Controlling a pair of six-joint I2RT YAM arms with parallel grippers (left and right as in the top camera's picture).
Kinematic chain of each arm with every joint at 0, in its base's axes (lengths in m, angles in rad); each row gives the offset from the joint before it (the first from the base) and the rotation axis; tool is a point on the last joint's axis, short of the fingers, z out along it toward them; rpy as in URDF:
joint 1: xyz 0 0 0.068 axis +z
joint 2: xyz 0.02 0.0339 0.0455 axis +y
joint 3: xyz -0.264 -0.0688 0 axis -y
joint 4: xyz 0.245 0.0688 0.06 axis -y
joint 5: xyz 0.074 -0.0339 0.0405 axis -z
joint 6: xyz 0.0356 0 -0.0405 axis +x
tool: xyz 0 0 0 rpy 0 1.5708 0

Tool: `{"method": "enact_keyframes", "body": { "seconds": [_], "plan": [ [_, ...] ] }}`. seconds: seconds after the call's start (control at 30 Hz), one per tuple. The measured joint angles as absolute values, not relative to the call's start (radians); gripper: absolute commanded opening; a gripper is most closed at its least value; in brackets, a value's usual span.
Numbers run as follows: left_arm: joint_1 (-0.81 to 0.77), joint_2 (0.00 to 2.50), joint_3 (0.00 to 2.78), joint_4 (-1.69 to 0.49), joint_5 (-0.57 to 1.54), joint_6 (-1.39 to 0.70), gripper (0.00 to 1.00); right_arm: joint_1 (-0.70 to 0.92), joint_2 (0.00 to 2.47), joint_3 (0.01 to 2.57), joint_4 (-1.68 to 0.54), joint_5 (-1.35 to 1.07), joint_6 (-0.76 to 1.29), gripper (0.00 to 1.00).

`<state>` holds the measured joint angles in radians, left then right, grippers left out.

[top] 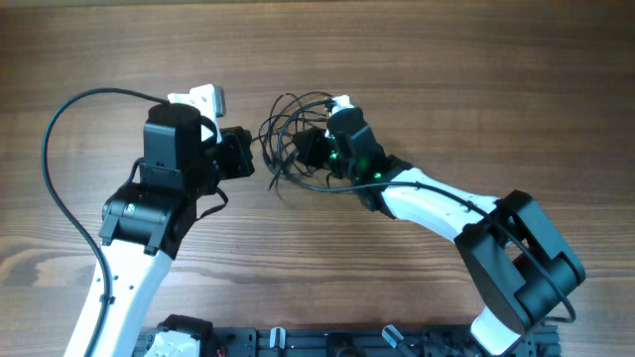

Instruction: Untangle cables

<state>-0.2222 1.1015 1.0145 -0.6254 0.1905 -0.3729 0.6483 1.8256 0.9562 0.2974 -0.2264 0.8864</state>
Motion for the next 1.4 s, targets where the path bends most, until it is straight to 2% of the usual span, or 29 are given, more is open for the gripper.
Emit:
{"method": "enact_keyframes", "body": {
  "seconds": [0.2, 0.4, 0.53, 0.67, 0.77, 0.87, 1.07, 1.2, 1.3, 1.4],
  "plan": [
    [-0.222, 1.102, 1.015, -0.638, 0.191, -0.373, 0.04, 0.648, 1.75, 0.956, 0.134, -0.427, 0.742, 0.05],
    [-0.222, 1.102, 1.015, -0.636, 0.191, -0.373, 0.04, 0.649, 1.382, 0.957, -0.02, -0.368, 0.595, 0.05],
    [-0.222, 1.102, 1.015, -0.64, 0.191, -0.373, 0.04, 0.649, 1.111, 0.973, -0.057, -0.187, 0.574, 0.05],
    [-0.222, 1.103, 1.015, -0.654, 0.191, -0.373, 0.04, 0.649, 0.936, 0.997, 0.095, -0.049, 0.57, 0.05],
    [-0.222, 1.111, 1.015, -0.667, 0.191, -0.373, 0.04, 0.65, 0.828, 1.0, 0.141, 0.167, 0.547, 0.05],
    [-0.222, 1.115, 1.015, -0.667, 0.191, -0.373, 0.04, 0.65, 0.795, 1.0, 0.144, 0.544, 0.408, 0.04],
    [-0.222, 1.115, 1.015, -0.671, 0.191, -0.373, 0.04, 0.649, 0.792, 1.014, 0.308, 1.122, -0.074, 0.04],
    [-0.222, 1.119, 1.015, -0.693, 0.191, -0.373, 0.04, 0.646, 0.809, 1.023, 0.142, 1.399, -0.231, 0.04],
    [-0.222, 1.122, 1.015, -0.704, 0.191, -0.373, 0.04, 0.563, 0.856, 1.023, 0.133, 1.464, -0.277, 0.04],
    [-0.222, 1.122, 1.015, -0.704, 0.191, -0.373, 0.04, 0.334, 0.883, 1.022, 0.197, 1.421, -0.294, 0.04]
  ]
}}
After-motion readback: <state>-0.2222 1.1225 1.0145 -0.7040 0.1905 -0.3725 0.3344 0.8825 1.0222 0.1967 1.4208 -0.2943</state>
